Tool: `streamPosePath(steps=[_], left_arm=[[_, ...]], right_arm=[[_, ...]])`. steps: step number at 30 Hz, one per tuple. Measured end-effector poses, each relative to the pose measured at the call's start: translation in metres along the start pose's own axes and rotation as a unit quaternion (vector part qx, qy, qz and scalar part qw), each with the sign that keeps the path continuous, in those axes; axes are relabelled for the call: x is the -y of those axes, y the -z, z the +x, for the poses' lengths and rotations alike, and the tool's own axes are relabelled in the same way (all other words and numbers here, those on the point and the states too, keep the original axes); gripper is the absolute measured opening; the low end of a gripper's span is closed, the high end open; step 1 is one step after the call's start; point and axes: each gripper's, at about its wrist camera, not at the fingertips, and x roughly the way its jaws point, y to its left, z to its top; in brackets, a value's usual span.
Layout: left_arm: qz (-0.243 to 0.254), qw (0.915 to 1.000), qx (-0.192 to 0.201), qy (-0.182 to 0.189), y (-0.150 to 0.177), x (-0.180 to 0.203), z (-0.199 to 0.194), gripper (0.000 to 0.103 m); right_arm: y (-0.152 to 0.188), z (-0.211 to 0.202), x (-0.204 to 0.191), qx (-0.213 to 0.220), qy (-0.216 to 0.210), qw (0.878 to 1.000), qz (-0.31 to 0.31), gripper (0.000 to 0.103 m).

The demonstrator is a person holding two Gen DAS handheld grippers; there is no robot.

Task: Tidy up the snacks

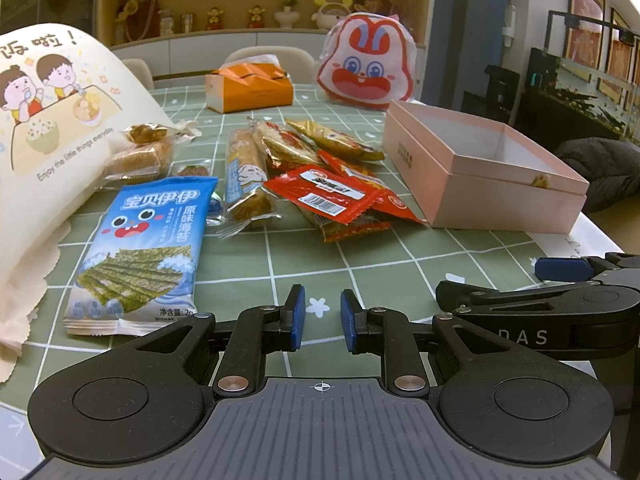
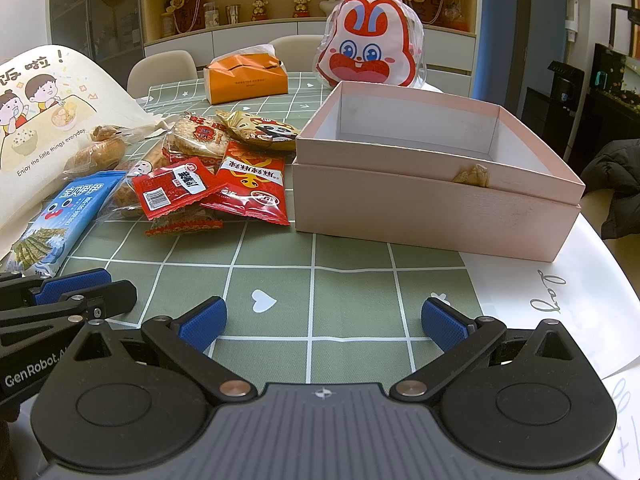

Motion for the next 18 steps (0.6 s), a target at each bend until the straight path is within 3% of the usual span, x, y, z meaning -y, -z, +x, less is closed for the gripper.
streamPosePath(steps=[18], left_arm=[[0.002,1.0,0.0,-0.002,0.0001,0.0002,-0.0005,0.023]], right_arm=[[0.0001,0.0,0.0004,0.0,0.0,1.0,0.0,0.103]])
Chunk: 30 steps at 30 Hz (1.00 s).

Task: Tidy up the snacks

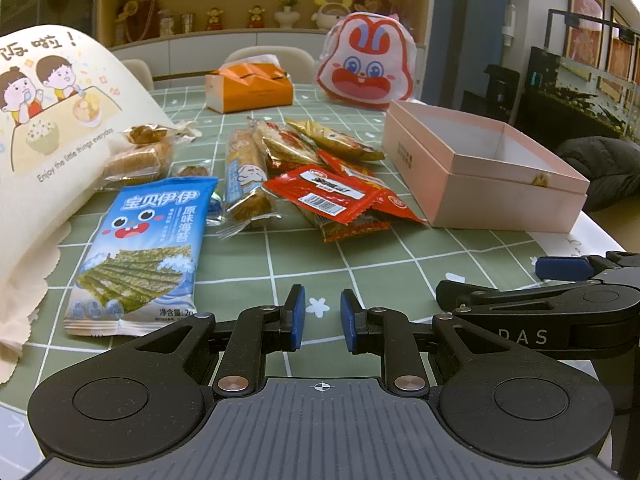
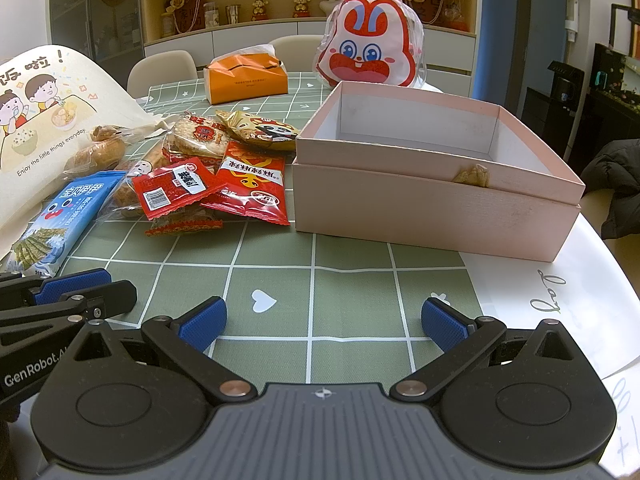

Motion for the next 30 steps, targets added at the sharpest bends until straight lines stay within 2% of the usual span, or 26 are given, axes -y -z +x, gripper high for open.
streamPosePath(steps=[8,11,13,15,18,20,23,26,28,30], left_arm=[[-0.007,1.0,-0.005,0.004,-0.004,-0.001,0.0,0.023],[-0.031,0.9978,-0.015,0.056,-0.015,-0.018,-0.007,0.023],[-0.04,0.9972,-0.005,0.063,-0.025,-0.034,-0.017,0.024],[-0.051,0.998,0.007,0.038,-0.035,-0.053,-0.025,0.024],[-0.073,0.9956,0.024,-0.053,-0.05,-0.092,-0.03,0.023],[-0.088,0.9932,0.022,-0.074,-0.055,-0.115,-0.026,0.023],[-0.115,0.9923,0.002,-0.046,-0.059,-0.148,-0.011,0.023],[-0.145,0.989,-0.019,0.025,-0.06,-0.167,-0.001,0.023],[-0.151,0.9867,-0.009,0.059,-0.061,-0.171,-0.005,0.023],[-0.155,0.9862,0.011,0.058,-0.061,-0.169,-0.009,0.023]], right_arm=[[0.0,0.0,-0.001,0.0,0.0,1.0,0.0,0.103],[-0.001,0.001,-0.002,0.0,0.0,1.0,0.0,0.103],[-0.001,0.001,-0.003,0.0,0.0,1.0,0.0,0.103],[-0.004,0.004,-0.007,0.0,0.004,1.0,0.001,0.103],[-0.003,0.007,-0.009,0.001,0.007,1.0,0.005,0.103],[-0.002,0.005,-0.013,0.001,0.006,1.0,0.004,0.103],[-0.003,0.006,-0.015,0.0,-0.001,1.0,-0.001,0.103],[-0.009,0.01,-0.013,-0.027,-0.024,0.999,-0.014,0.103],[-0.012,0.008,-0.016,-0.055,-0.008,0.998,-0.004,0.103],[-0.013,0.004,-0.019,-0.075,0.0,0.997,0.0,0.103]])
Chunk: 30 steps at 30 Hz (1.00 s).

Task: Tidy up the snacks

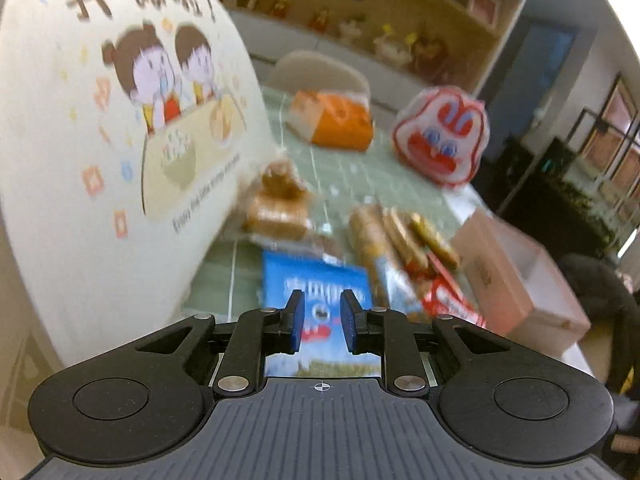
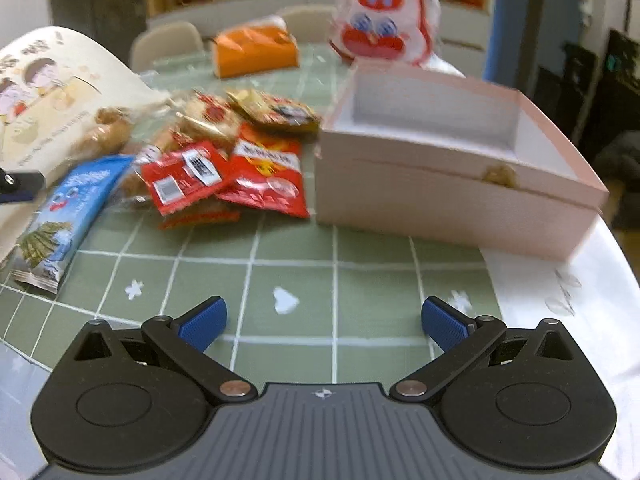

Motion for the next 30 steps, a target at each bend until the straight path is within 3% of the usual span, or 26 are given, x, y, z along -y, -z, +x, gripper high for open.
streamPosePath(steps=[2,4,6,10,12,16,20,24,25,26,28,30], left_arm=[[-0.025,0.9997,0.007,-0.005,-0.005,-0.006,0.003,0.023],[-0.073,0.9971,-0.013,-0.015,-0.006,-0.016,0.01,0.023],[-0.096,0.9945,-0.038,-0.016,0.001,-0.022,0.015,0.023],[-0.048,0.9976,-0.05,0.002,0.013,-0.018,0.011,0.023],[-0.031,0.9986,-0.044,0.0,0.014,-0.018,0.005,0.023],[-0.045,0.9982,-0.038,0.009,0.007,-0.027,0.0,0.023],[-0.065,0.9976,-0.024,0.011,0.01,-0.037,-0.01,0.023],[-0.087,0.9959,-0.01,0.022,0.014,-0.046,-0.015,0.023],[-0.093,0.9954,-0.008,0.023,0.015,-0.049,-0.017,0.023],[-0.097,0.9951,-0.005,0.022,0.016,-0.052,-0.018,0.023],[-0.105,0.9943,0.003,0.023,0.018,-0.057,-0.021,0.023],[-0.113,0.9931,0.008,0.029,0.02,-0.062,-0.022,0.023]], right_arm=[[-0.001,-0.001,-0.006,-0.015,-0.025,0.999,-0.031,0.103],[-0.01,0.001,-0.016,-0.052,-0.066,0.993,-0.081,0.103],[-0.022,-0.002,-0.027,-0.065,-0.077,0.99,-0.098,0.1],[-0.069,-0.022,-0.06,0.03,-0.086,0.99,-0.105,0.099],[-0.101,-0.02,-0.081,0.055,-0.114,0.986,-0.107,0.099],[-0.175,0.025,-0.129,0.021,-0.207,0.976,-0.066,0.099],[-0.21,0.083,-0.174,0.004,-0.203,0.979,-0.034,0.098],[-0.217,0.137,-0.213,-0.036,-0.157,0.984,-0.074,0.085],[-0.214,0.146,-0.219,-0.05,-0.153,0.984,-0.08,0.072],[-0.21,0.15,-0.221,-0.066,-0.155,0.982,-0.082,0.066],[-0.2,0.144,-0.213,-0.095,-0.195,0.973,-0.075,0.042],[-0.189,0.129,-0.204,-0.112,-0.222,0.965,-0.083,0.04]])
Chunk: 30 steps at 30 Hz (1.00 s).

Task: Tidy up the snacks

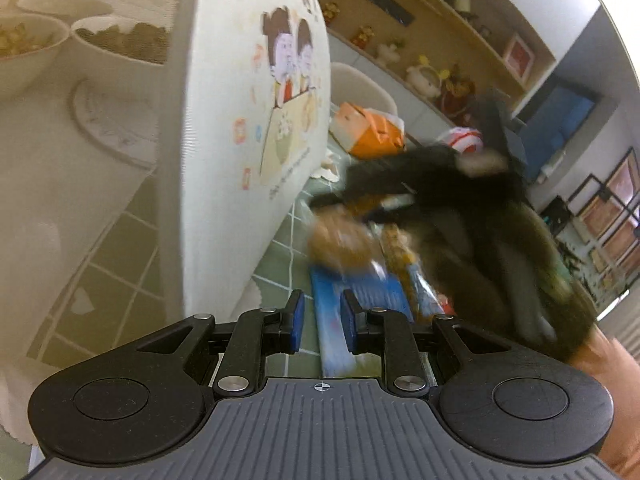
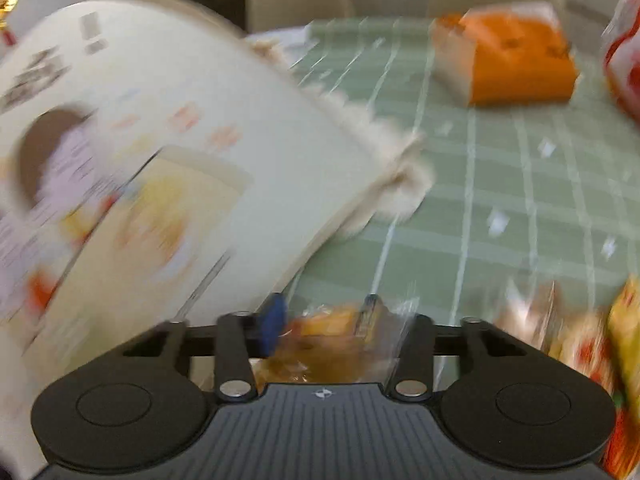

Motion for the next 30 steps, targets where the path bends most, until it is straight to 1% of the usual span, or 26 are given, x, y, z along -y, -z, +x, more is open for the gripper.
streamPosePath(steps=[3,5,6,9,11,13,14,15,16,18,20,22,23,25,26,27,28,29,30], left_arm=[[-0.005,0.9999,-0.003,0.009,0.003,0.0,0.002,0.023],[-0.001,0.9998,-0.014,0.017,0.007,0.004,0.006,0.023],[0.004,0.9995,-0.021,0.022,0.009,0.008,0.008,0.024],[0.038,0.9978,-0.04,0.037,0.017,0.025,0.011,0.024],[0.065,0.9956,-0.053,0.042,0.024,0.038,0.014,0.024],[0.079,0.9938,-0.058,0.052,0.027,0.05,0.018,0.024],[0.077,0.9938,-0.058,0.055,0.031,0.053,0.018,0.024],[0.071,0.9943,-0.058,0.054,0.032,0.052,0.017,0.024],[0.064,0.9953,-0.055,0.047,0.031,0.052,0.015,0.024],[0.061,0.9968,-0.043,0.029,0.03,0.049,0.009,0.024],[0.058,0.9978,-0.031,0.009,0.028,0.045,0.002,0.024],[0.056,0.9981,-0.027,-0.003,0.027,0.041,-0.006,0.024],[0.057,0.998,-0.026,-0.008,0.027,0.039,-0.008,0.024],[0.059,0.9978,-0.026,-0.016,0.026,0.035,-0.015,0.024],[0.059,0.9978,-0.026,-0.017,0.026,0.033,-0.017,0.024],[0.058,0.9977,-0.028,-0.018,0.026,0.031,-0.019,0.024],[0.058,0.9977,-0.028,-0.02,0.026,0.029,-0.021,0.024],[0.057,0.9977,-0.029,-0.02,0.026,0.027,-0.021,0.023],[0.056,0.9978,-0.031,-0.019,0.026,0.025,-0.022,0.024]], right_arm=[[0.036,-0.031,-0.003,-0.009,-0.013,1.0,-0.016,0.036],[0.058,-0.052,-0.003,-0.007,-0.016,1.0,-0.023,0.034],[0.07,-0.062,-0.002,-0.005,-0.015,1.0,-0.027,0.032],[0.1,-0.088,0.004,-0.001,-0.019,0.999,-0.027,0.032],[0.117,-0.102,0.008,0.007,-0.005,0.999,-0.033,0.033],[0.126,-0.117,0.007,0.027,0.026,0.998,-0.047,0.042],[0.127,-0.123,0.007,0.04,0.041,0.997,-0.051,0.045],[0.125,-0.127,0.006,0.054,0.051,0.996,-0.054,0.049],[0.119,-0.129,0.005,0.065,0.054,0.995,-0.051,0.056],[0.1,-0.125,0.005,0.077,0.04,0.996,-0.03,0.064],[0.078,-0.111,0.004,0.075,0.016,0.997,-0.004,0.064],[0.054,-0.083,0.001,0.063,0.005,0.998,0.018,0.063],[0.045,-0.069,-0.001,0.054,0.005,0.998,0.024,0.062],[0.03,-0.037,-0.007,0.035,0.021,0.999,0.033,0.053],[0.026,-0.025,-0.009,0.025,0.027,0.999,0.037,0.052],[0.023,-0.012,-0.013,0.013,0.032,0.999,0.037,0.045],[0.023,-0.004,-0.016,0.004,0.039,0.999,0.034,0.035],[0.023,-0.004,-0.02,0.013,0.05,0.998,0.025,0.032],[0.025,-0.007,-0.024,0.012,0.052,0.999,0.014,0.026]])
